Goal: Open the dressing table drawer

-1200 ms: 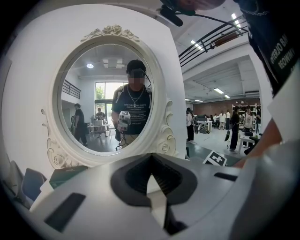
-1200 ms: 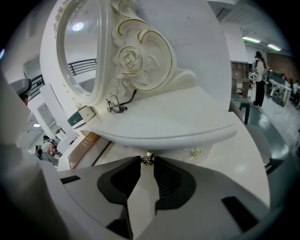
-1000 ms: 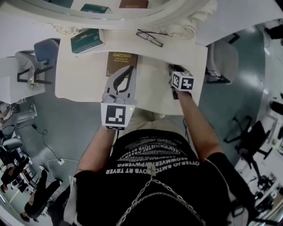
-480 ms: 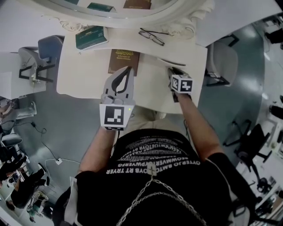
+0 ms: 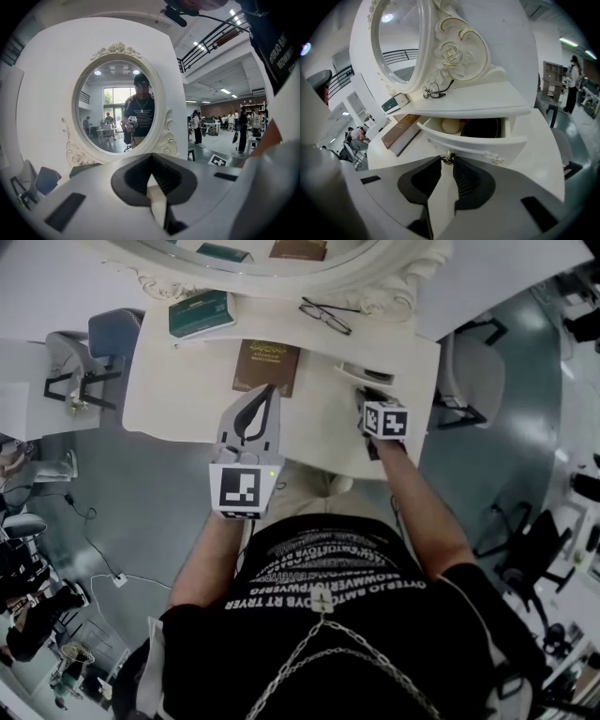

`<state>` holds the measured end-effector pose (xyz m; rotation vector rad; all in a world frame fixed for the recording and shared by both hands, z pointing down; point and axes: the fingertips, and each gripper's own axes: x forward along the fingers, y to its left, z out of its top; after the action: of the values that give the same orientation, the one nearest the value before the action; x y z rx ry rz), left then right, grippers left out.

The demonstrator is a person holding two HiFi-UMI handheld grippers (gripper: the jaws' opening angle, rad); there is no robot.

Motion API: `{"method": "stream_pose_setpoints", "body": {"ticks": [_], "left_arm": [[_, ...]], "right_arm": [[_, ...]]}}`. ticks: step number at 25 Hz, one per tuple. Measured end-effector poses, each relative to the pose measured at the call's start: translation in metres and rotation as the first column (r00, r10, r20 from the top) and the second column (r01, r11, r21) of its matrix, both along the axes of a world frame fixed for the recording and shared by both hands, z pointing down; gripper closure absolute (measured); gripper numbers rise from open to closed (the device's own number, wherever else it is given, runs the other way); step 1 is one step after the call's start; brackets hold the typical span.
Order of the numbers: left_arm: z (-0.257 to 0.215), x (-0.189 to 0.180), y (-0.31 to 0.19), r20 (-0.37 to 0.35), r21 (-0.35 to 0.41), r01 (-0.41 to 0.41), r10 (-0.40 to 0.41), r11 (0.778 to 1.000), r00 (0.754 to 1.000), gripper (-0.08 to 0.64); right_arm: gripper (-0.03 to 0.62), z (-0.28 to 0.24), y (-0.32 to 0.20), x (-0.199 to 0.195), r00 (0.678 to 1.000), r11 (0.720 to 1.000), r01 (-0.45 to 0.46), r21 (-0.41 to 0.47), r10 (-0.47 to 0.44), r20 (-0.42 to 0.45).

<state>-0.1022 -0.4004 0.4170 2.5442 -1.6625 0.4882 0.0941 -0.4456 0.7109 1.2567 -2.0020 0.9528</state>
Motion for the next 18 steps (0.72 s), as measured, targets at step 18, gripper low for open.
{"method": "stream_pose_setpoints", "body": {"ticks": [18], "left_arm": [[-0.006, 0.013, 0.010, -0.007, 0.020, 0.010, -0.010, 1.000, 1.000, 0.557]], "right_arm": [[0.514, 0.006, 0.031, -0.004, 0.997, 0.997, 0.067, -0.023, -0.066, 0.028]]}}
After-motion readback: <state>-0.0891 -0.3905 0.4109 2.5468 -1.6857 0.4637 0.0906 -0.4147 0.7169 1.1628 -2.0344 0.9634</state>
